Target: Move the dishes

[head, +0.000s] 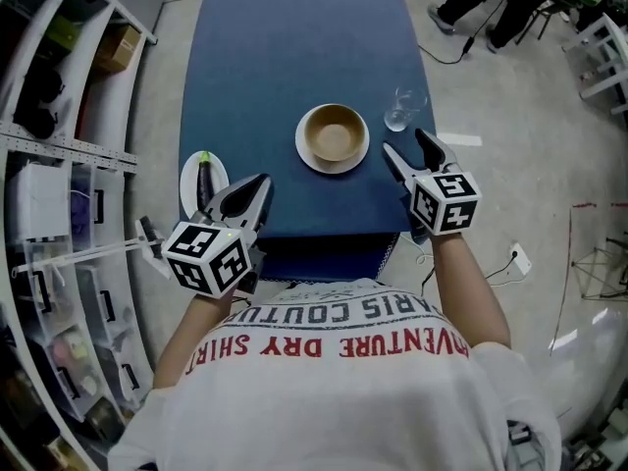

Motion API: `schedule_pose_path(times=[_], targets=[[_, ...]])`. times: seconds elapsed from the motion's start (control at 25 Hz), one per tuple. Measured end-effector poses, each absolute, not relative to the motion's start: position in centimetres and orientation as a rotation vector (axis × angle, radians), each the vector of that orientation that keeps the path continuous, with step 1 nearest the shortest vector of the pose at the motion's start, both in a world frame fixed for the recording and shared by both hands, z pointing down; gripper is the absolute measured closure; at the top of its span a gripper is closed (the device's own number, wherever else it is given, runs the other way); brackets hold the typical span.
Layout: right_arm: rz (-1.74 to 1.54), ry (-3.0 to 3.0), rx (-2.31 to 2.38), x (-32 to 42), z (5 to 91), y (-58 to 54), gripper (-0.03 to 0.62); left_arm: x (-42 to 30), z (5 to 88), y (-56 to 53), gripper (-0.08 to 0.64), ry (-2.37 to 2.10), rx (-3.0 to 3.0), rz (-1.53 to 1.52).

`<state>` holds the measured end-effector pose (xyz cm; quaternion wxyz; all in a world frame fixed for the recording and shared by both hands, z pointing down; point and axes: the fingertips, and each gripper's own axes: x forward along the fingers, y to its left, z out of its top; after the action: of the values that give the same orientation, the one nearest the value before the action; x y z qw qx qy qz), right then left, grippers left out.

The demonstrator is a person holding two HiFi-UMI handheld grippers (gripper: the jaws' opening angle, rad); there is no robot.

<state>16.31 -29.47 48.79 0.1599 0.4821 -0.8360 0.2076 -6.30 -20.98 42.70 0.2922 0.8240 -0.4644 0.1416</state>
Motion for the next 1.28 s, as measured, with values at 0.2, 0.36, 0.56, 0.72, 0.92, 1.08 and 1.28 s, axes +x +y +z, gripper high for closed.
schedule_pose_path(times=[0.2,0.36,0.56,0.72,0.92,1.08,1.28], targets=[[0.686,-2.386,1.348,13.5,49.7,-28.6,0.299,-7.1,43.0,-21.1,0.531,-1.210,2.203,0.371],[0.756,-2.378,1.334,11.7,50.2,-29.5,0.299,-7.5,42.5,-21.3,0.531,-1.205,2.222,0.348],[0.857,-2.338,1.341,10.5,51.2,-30.6,0.300,-8.9,42.4,-21.3,0.531,-1.227,2.210,0.328],[0.942,-2.305,1.334,10.0,52.3,-30.7,0.306,-9.9,42.8,-21.3,0.531,-1.243,2.191,0.316],[0.980,-2.269,1.336,9.4,53.2,-30.6,0.361,-10.3,43.4,-21.1,0.531,-1.237,2.179,0.306],[1.025,-2.266,1.371,9.5,53.3,-30.4,0.412,-10.3,43.7,-20.7,0.531,-1.231,2.179,0.314],[0.992,-2.222,1.444,10.0,53.3,-30.8,0.533,-10.8,43.7,-20.5,0.531,-1.232,2.179,0.318]])
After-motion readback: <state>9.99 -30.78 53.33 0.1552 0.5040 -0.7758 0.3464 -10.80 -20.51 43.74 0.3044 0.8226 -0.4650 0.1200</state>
